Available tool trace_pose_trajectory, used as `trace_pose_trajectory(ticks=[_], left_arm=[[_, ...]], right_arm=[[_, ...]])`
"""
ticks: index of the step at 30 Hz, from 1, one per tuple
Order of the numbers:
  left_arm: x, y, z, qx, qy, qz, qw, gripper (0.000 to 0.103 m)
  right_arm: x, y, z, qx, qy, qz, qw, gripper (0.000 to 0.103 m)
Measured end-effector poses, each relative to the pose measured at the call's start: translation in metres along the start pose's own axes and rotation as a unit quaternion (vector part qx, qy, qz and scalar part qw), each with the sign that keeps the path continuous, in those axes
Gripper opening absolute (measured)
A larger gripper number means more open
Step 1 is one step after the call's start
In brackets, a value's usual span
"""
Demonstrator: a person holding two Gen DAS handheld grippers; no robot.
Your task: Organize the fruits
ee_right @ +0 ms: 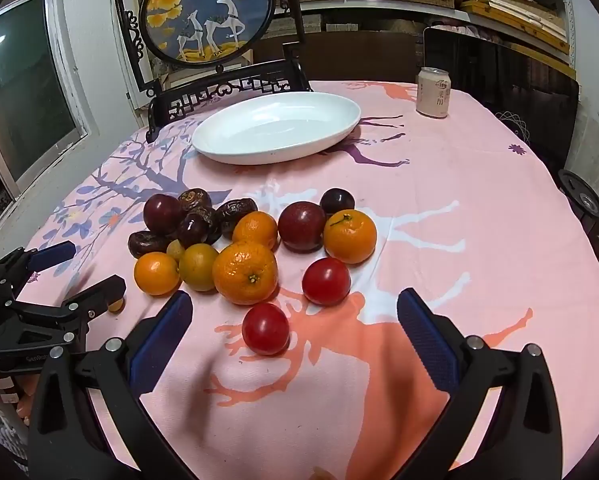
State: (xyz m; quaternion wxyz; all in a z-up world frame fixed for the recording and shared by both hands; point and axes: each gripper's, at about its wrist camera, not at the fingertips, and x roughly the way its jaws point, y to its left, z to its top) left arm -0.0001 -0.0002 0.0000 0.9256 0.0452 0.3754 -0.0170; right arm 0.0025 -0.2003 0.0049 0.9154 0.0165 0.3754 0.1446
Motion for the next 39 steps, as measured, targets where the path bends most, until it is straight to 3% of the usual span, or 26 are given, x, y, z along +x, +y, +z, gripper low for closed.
trace_pose_trajectory(ticks=[39], left_arm=[[0.0012, -0.0006, -0.0008, -0.003, 0.005, -0.002, 1.0000, 0.101]], right_arm=[[-0.0025, -0.0033, 0.0015, 0.008, -0.004, 0.012, 1.000, 0.102]])
